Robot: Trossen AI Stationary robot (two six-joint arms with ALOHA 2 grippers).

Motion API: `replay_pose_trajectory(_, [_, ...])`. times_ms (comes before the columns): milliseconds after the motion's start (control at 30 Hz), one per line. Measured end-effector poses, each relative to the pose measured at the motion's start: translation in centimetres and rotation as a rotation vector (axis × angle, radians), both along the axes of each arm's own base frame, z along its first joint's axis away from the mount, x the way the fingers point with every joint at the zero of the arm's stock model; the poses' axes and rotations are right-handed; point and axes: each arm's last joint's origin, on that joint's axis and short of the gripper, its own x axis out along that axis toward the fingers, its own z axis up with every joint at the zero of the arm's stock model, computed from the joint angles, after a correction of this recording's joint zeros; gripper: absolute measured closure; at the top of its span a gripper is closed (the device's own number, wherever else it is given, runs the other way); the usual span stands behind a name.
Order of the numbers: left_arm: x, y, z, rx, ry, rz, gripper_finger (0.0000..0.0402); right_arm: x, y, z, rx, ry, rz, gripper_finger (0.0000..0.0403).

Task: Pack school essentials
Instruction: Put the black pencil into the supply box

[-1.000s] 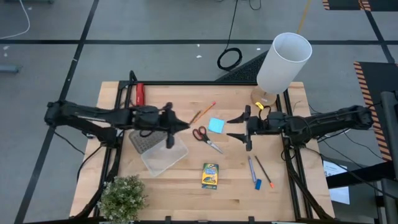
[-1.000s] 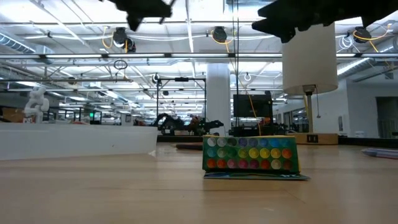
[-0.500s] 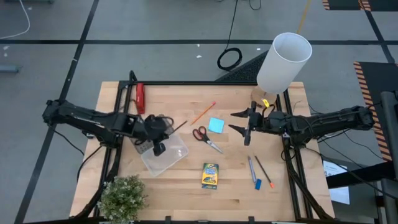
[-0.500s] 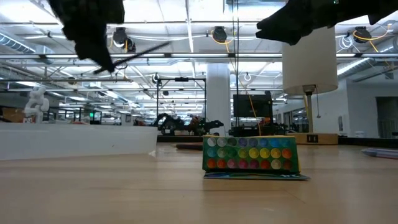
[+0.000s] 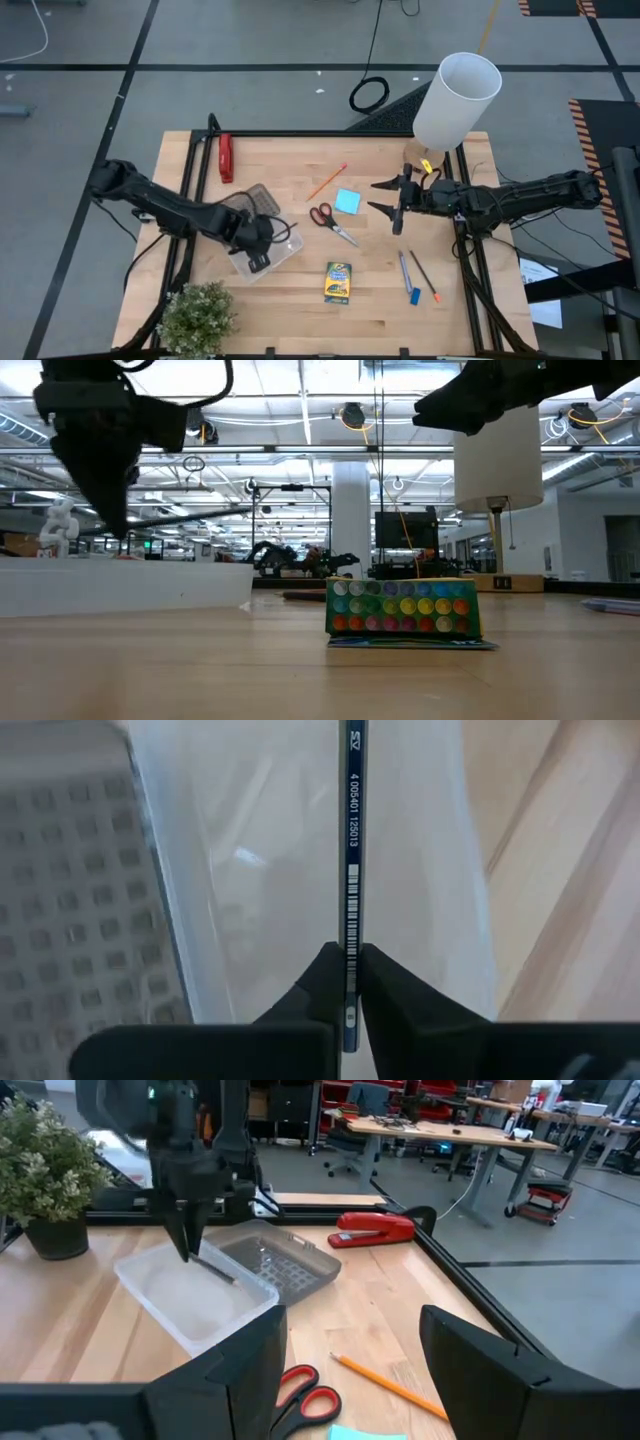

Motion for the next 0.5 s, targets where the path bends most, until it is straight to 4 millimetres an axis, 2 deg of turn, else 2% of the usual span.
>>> replay_pose_trajectory(200, [-0.3,-0.7,-1.0,-0.005,0.089,0.041,0.038,0.0,0.0,-0.1,0.003,0.006,0.0,0.0181])
replay_pose_trajectory(500, [-1.0,-1.9,-1.1,-0.027,0.108,0.117,0.0366,0.0,0.0,-0.2,0.009,0.016,-0.001,0.0181])
